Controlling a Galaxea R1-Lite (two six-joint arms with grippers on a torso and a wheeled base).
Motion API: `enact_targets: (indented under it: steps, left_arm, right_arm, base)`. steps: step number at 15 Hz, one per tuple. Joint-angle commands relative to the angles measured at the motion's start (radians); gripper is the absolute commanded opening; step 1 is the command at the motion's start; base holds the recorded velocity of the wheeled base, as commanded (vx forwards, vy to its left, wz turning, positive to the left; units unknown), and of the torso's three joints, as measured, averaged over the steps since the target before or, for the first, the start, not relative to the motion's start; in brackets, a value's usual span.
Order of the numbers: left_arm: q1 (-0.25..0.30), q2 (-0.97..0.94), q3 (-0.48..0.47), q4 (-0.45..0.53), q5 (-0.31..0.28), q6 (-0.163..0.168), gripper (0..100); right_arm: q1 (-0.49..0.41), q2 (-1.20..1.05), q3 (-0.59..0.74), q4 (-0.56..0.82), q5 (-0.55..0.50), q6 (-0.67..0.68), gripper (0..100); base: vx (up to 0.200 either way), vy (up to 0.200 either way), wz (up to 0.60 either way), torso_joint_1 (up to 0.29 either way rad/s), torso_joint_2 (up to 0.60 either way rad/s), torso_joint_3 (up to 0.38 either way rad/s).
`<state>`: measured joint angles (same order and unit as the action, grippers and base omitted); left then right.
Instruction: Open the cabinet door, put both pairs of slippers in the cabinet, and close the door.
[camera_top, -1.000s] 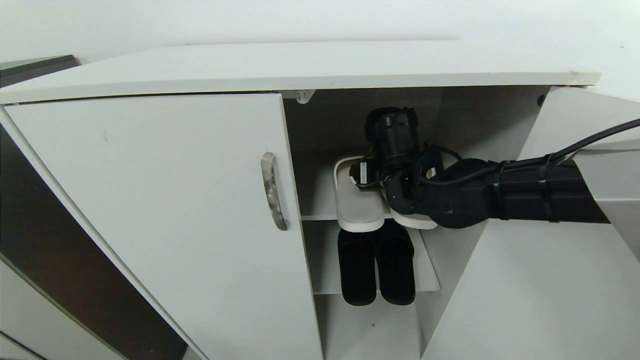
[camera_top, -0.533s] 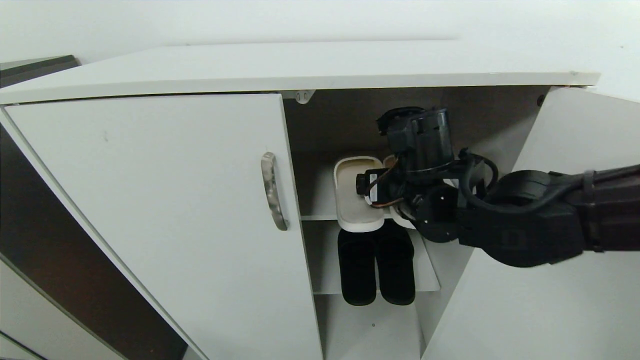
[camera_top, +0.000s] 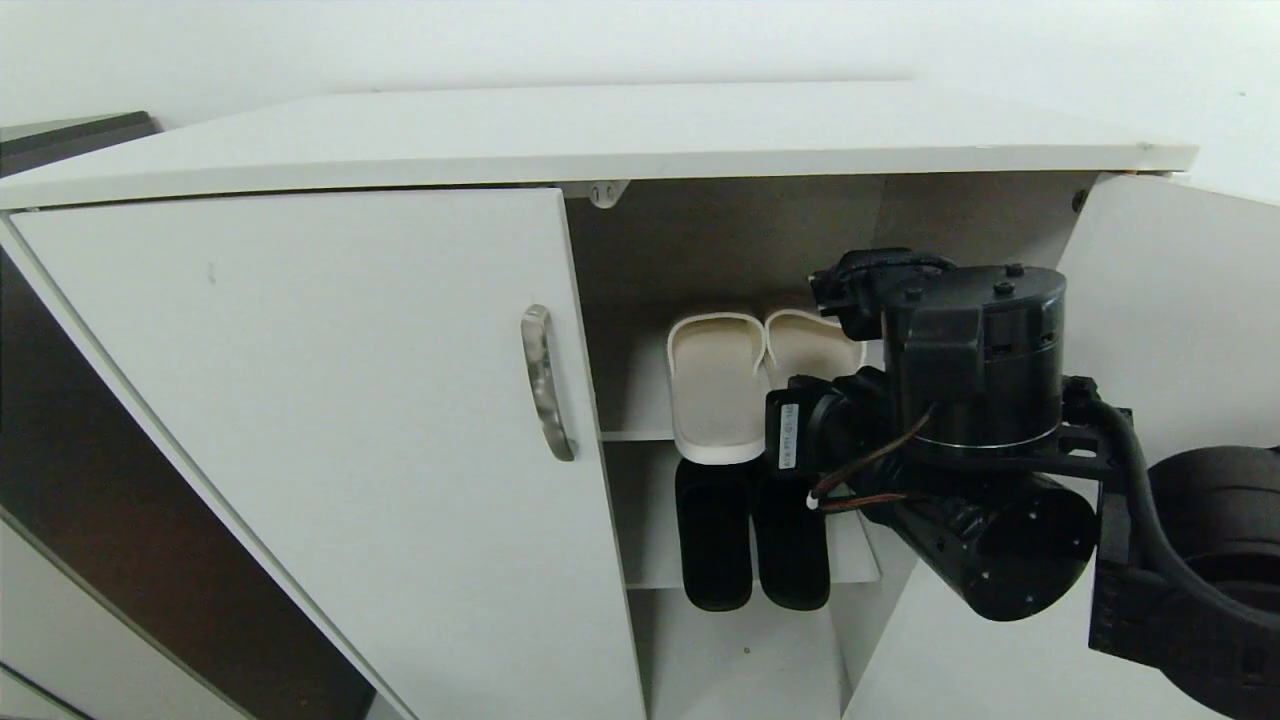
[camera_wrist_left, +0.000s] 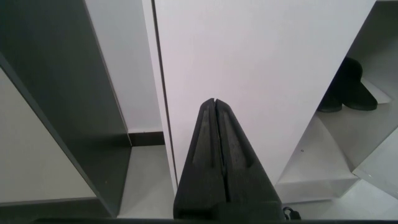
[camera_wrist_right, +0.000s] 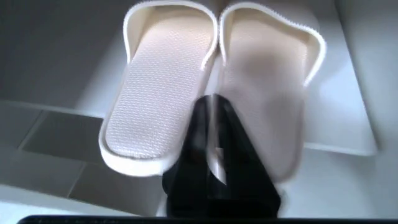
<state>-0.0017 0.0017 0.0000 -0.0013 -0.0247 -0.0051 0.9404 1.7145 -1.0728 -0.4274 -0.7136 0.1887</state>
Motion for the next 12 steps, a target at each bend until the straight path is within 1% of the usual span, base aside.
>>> enact_targets:
  steps: [1,9,12]
  left_arm:
    - [0.0,0.0,0.0,0.0,0.0,-0.001,0]
    - [0.0,0.0,0.0,0.0,0.0,0.001,0]
    - [0.0,0.0,0.0,0.0,0.0,0.001,0]
  right_arm:
    - [0.006,0.001,0.01,-0.001,0.0,0.0,0]
    - [0.008,0.025,0.024,-0.027,0.0,0.003,0]
    - [0.008,0.033,0.025,-0.027,-0.001,0.003,0]
  base:
    - [0.0,0.0,0.0,0.0,0.0,0.0]
    - [0.0,0.0,0.0,0.0,0.0,0.0]
    - [-0.2,0.0,0.0,0.004,0.0,0.001]
